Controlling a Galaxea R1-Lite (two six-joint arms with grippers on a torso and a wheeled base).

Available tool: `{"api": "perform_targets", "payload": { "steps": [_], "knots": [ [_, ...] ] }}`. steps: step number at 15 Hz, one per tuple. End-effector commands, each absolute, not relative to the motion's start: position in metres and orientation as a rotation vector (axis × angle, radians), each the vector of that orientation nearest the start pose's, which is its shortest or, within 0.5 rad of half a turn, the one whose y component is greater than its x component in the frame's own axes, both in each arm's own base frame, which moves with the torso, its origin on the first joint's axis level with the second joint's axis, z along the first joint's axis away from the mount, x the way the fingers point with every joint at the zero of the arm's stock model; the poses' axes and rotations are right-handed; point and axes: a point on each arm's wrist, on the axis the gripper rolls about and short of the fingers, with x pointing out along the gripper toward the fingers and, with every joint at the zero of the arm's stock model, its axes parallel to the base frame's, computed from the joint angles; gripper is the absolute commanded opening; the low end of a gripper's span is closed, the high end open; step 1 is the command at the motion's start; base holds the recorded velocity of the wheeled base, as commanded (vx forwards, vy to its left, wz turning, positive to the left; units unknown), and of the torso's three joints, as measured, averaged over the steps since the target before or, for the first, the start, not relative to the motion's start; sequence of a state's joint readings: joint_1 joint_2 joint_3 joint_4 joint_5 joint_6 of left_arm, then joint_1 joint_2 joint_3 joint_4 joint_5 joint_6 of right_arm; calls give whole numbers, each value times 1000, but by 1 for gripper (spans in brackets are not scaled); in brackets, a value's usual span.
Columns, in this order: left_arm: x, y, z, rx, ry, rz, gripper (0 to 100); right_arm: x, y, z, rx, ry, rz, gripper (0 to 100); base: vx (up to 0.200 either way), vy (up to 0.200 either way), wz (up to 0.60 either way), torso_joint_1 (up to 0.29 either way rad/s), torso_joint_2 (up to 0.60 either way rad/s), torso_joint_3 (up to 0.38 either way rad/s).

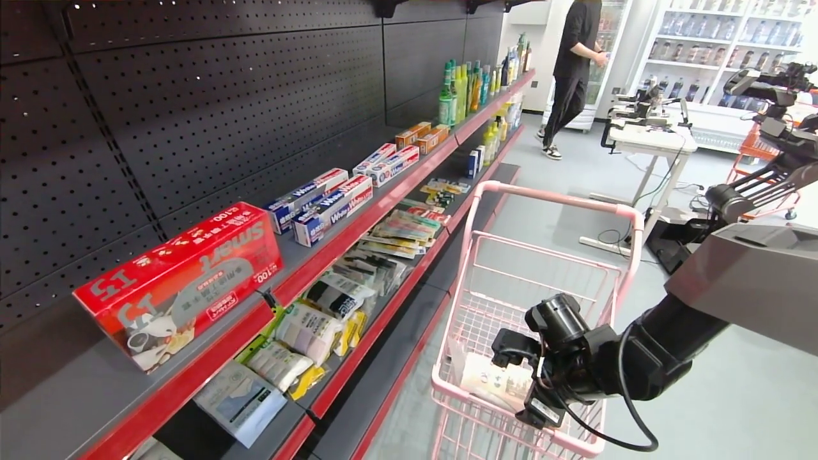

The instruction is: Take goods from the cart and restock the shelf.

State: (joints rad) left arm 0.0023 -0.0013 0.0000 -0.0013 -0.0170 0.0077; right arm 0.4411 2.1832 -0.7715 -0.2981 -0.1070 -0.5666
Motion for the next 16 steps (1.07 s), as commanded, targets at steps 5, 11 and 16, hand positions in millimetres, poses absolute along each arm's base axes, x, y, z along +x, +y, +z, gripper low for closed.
{"api": "perform_targets", "payload": {
  "steps": [5, 11, 16],
  "knots": [
    [-23, 0, 76, 8, -2, -17, 100, 299, 125, -4, -833, 959, 597, 100, 0, 0, 0, -53, 126, 64],
    [-23, 0, 76, 8, -2, -15, 100, 305, 123, -7, -823, 963, 585, 100, 0, 0, 0, -83, 177, 100],
    [-23, 0, 76, 8, -2, -15, 100, 315, 125, 0, -816, 922, 578, 100, 0, 0, 0, -138, 315, 165]
  ]
}}
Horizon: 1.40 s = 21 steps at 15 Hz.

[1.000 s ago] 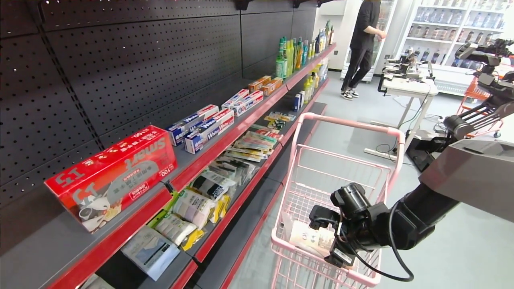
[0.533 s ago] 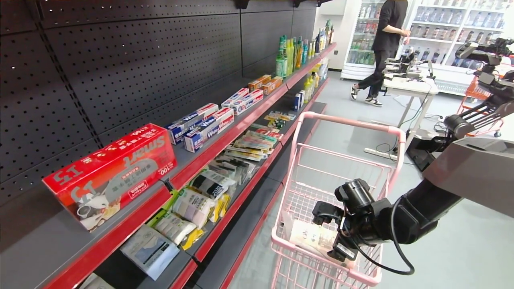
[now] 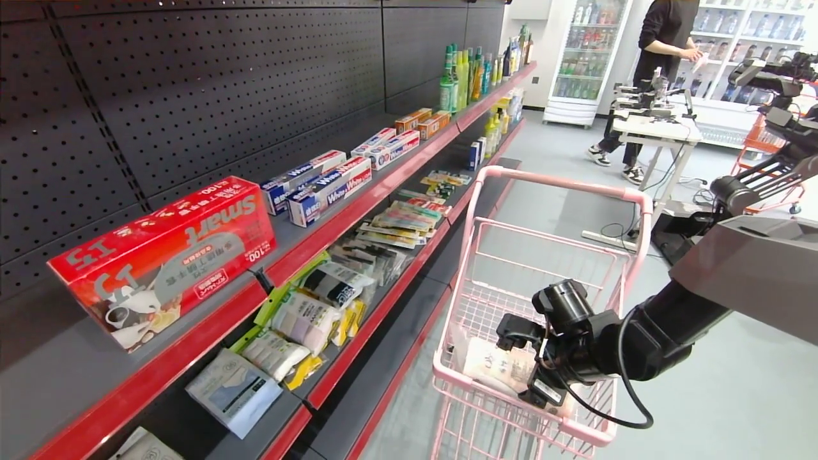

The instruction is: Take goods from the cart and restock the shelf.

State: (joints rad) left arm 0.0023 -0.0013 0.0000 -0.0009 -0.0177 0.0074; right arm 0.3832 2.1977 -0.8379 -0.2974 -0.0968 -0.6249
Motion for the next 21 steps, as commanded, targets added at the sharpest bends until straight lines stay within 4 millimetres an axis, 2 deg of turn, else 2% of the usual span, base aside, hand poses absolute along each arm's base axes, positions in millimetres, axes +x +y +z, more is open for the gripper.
{"api": "perform_targets", "payload": {
  "steps": [1, 5, 10, 12, 15, 21],
  "knots": [
    [-23, 0, 76, 8, -2, -15, 100, 317, 126, 0, -812, 916, 584, 100, 0, 0, 0, -17, 71, 36],
    [-23, 0, 76, 8, -2, -15, 100, 327, 130, -4, -798, 903, 602, 100, 0, 0, 0, 0, 0, 0],
    [-23, 0, 76, 8, -2, -14, 100, 356, 143, -39, -763, 913, 659, 100, 0, 0, 0, 0, 0, 0],
    [-23, 0, 76, 8, -2, -14, 100, 363, 140, -50, -756, 928, 651, 100, 0, 0, 0, 0, 0, 0],
    [-23, 0, 76, 8, -2, -15, 100, 364, 143, -49, -767, 993, 671, 100, 0, 0, 0, 0, 0, 0],
    [-23, 0, 76, 8, -2, -14, 100, 397, 166, -40, -787, 1012, 689, 100, 0, 0, 0, 0, 0, 0]
  ]
}}
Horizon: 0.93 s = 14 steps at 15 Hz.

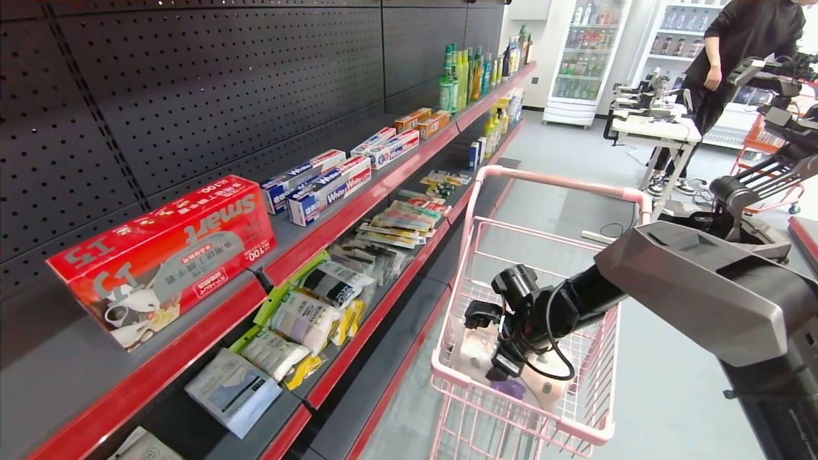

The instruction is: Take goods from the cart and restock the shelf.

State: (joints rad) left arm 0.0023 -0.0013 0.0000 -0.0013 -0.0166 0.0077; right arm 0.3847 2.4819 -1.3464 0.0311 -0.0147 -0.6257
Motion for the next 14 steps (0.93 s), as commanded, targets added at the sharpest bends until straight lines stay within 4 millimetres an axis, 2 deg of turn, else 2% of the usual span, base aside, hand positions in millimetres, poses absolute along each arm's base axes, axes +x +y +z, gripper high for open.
{"api": "perform_targets", "payload": {
  "steps": [1, 3, 6, 14],
  "knots": [
    [-23, 0, 76, 8, -2, -14, 100, 398, 167, -37, -792, 1033, 695, 100, 0, 0, 0, 0, 0, 0],
    [-23, 0, 76, 8, -2, -14, 100, 403, 178, -34, -804, 1065, 714, 100, 0, 0, 0, 0, 0, 0],
    [-23, 0, 76, 8, -2, -14, 100, 400, 183, -40, -819, 1080, 726, 100, 0, 0, 0, 0, 0, 0],
    [-23, 0, 76, 8, -2, -14, 100, 396, 176, -57, -818, 1138, 729, 100, 0, 0, 0, 0, 0, 0]
  ]
}}
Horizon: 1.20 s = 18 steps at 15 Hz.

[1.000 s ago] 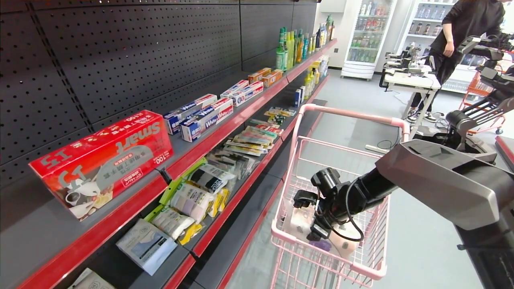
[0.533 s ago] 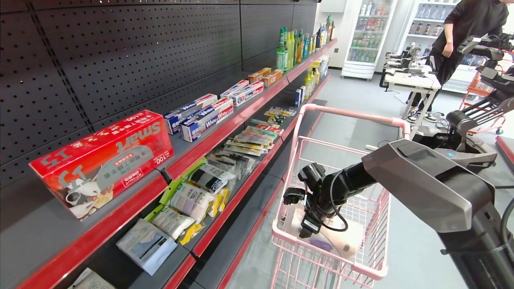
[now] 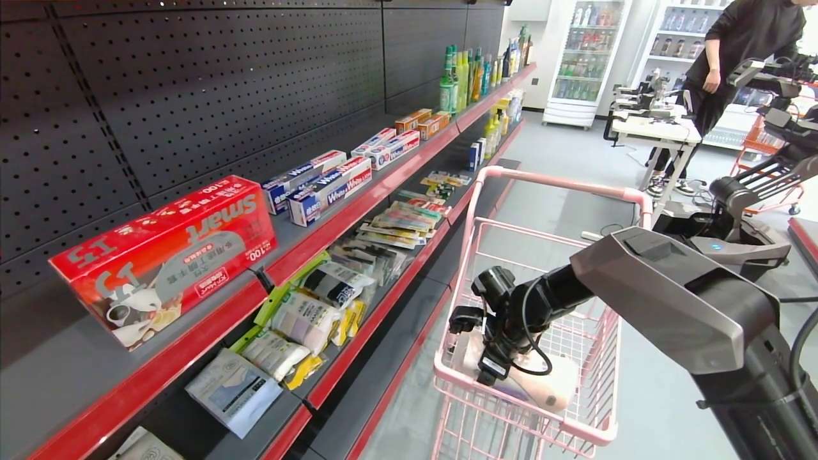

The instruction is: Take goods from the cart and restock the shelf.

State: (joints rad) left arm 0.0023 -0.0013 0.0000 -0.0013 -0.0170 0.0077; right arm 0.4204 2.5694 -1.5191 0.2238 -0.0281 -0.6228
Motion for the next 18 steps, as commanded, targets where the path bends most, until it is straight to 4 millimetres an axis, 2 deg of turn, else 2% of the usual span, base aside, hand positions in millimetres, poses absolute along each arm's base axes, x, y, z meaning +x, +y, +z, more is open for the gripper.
{"api": "perform_targets", "payload": {
  "steps": [1, 4, 5, 9, 11, 13, 15, 16, 18],
  "knots": [
    [-23, 0, 76, 8, -2, -14, 100, 397, 174, -58, -812, 1141, 724, 100, 0, 0, 0, 0, 0, 0],
    [-23, 0, 76, 8, -2, -14, 100, 397, 174, -58, -805, 1145, 720, 100, 0, 0, 0, 0, 0, 0],
    [-23, 0, 76, 8, -2, -14, 100, 397, 173, -58, -802, 1144, 719, 0, 0, 0, 0, 0, 0, 0],
    [-23, 0, 76, 8, -2, -15, 100, 390, 168, -58, -794, 1175, 711, 0, 0, 0, 0, 0, 0, 0],
    [-23, 0, 76, 8, -2, -14, 100, 384, 164, -47, -768, 1184, 690, 0, 0, 0, 0, 0, 0, 0],
    [-23, 0, 76, 8, -2, -14, 100, 377, 154, -9, -758, 1141, 622, 0, 0, 0, 0, 0, 0, 0],
    [-23, 0, 76, 8, -2, -14, 100, 368, 145, 10, -764, 1129, 587, 0, 0, 0, 0, 0, 0, 0],
    [-23, 0, 76, 8, -2, -14, 100, 356, 136, 30, -769, 1117, 554, 0, 0, 0, 0, 0, 0, 0],
    [-23, 0, 76, 8, -2, -14, 100, 345, 121, 53, -751, 1094, 507, 0, 0, 0, 0, 0, 0, 0]
  ]
}}
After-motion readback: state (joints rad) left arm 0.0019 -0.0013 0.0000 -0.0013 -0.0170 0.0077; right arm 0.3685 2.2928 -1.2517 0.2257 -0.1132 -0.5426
